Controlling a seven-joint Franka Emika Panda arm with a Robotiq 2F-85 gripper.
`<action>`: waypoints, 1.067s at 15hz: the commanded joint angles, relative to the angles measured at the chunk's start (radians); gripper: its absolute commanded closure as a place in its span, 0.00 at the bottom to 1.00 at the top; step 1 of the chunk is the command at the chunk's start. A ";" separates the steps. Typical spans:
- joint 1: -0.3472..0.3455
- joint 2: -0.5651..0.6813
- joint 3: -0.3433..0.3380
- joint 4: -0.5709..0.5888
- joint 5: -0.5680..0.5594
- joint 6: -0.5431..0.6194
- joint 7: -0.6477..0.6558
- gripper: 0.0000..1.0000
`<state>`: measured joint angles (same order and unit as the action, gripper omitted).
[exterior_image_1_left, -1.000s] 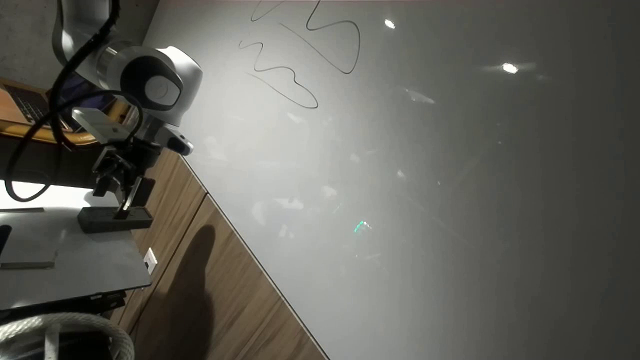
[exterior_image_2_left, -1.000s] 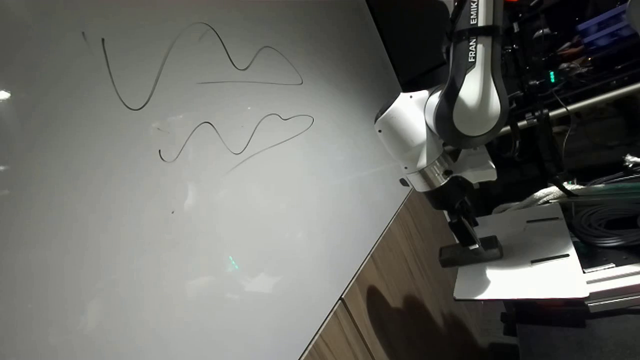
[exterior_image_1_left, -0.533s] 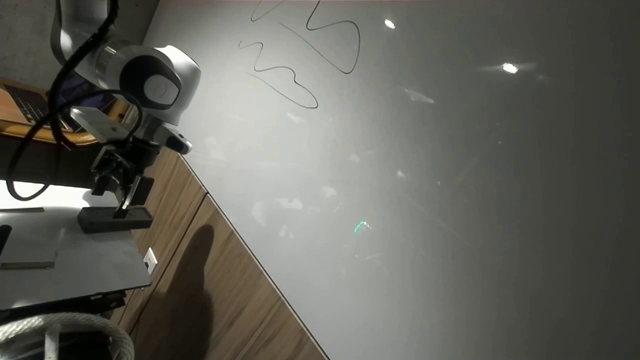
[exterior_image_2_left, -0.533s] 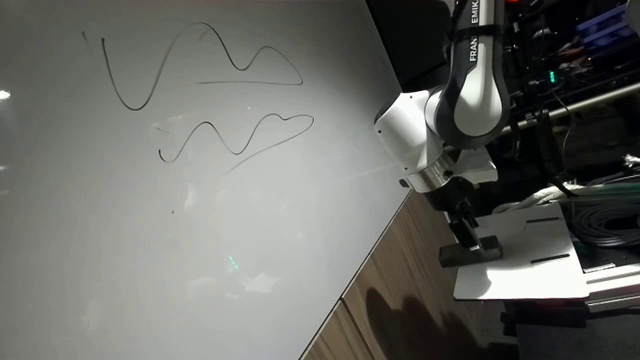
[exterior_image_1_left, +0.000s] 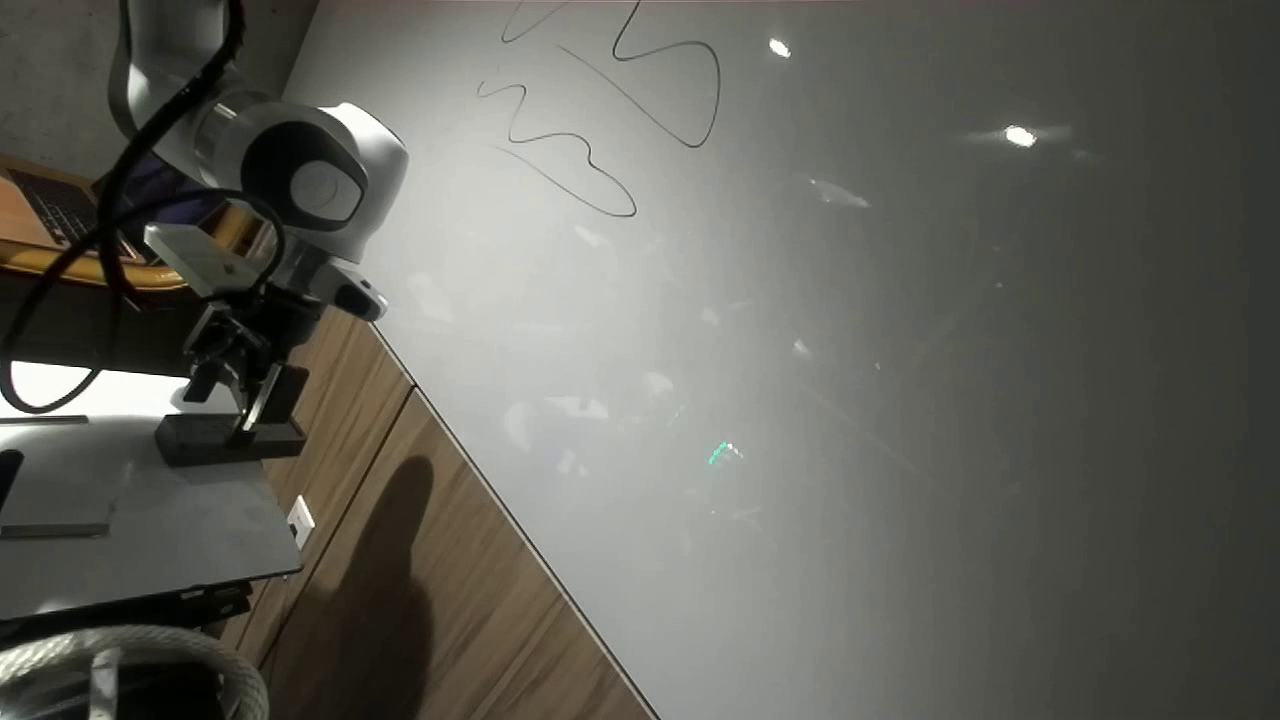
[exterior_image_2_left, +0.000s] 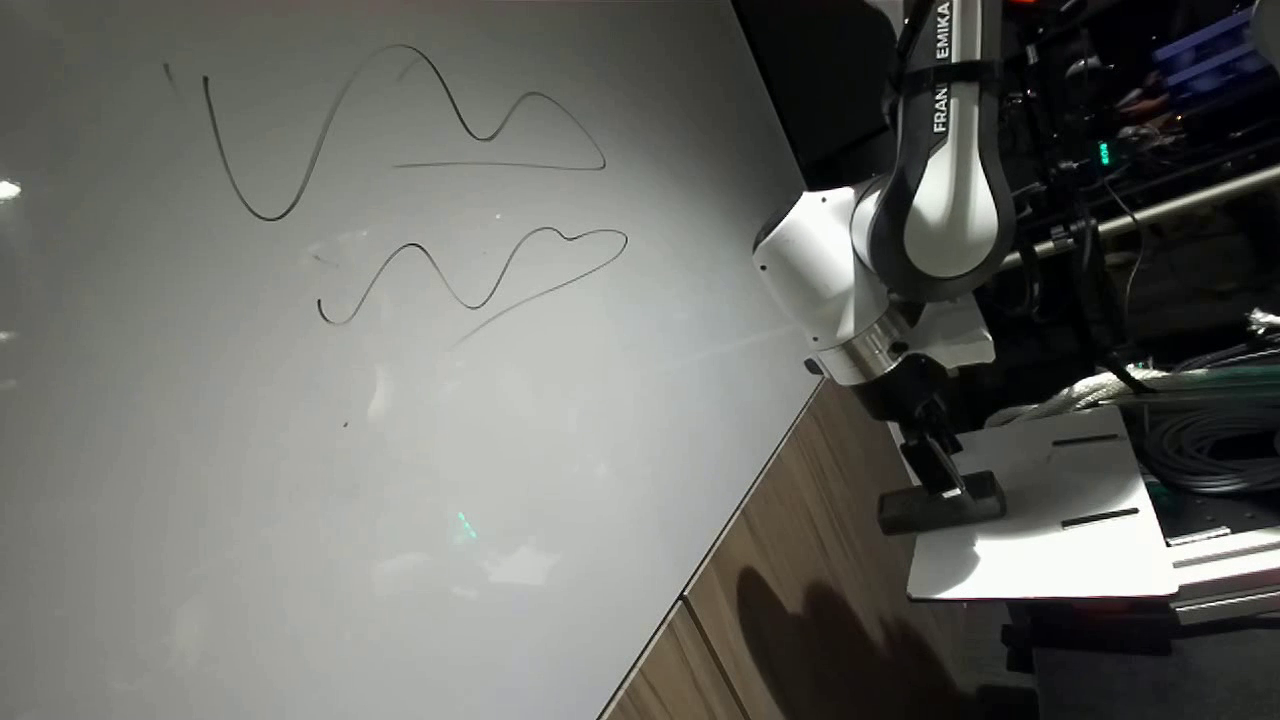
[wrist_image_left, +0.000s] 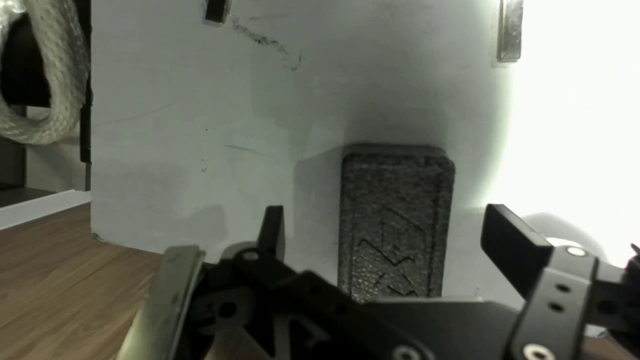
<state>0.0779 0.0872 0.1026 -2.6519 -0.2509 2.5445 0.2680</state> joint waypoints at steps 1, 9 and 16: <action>0.006 0.026 -0.024 0.006 0.005 0.025 -0.020 0.00; 0.023 0.029 -0.019 0.011 0.009 0.015 -0.012 0.00; 0.038 0.037 -0.019 0.019 0.005 0.018 -0.008 0.42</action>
<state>0.1052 0.1150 0.0913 -2.6385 -0.2509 2.5462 0.2667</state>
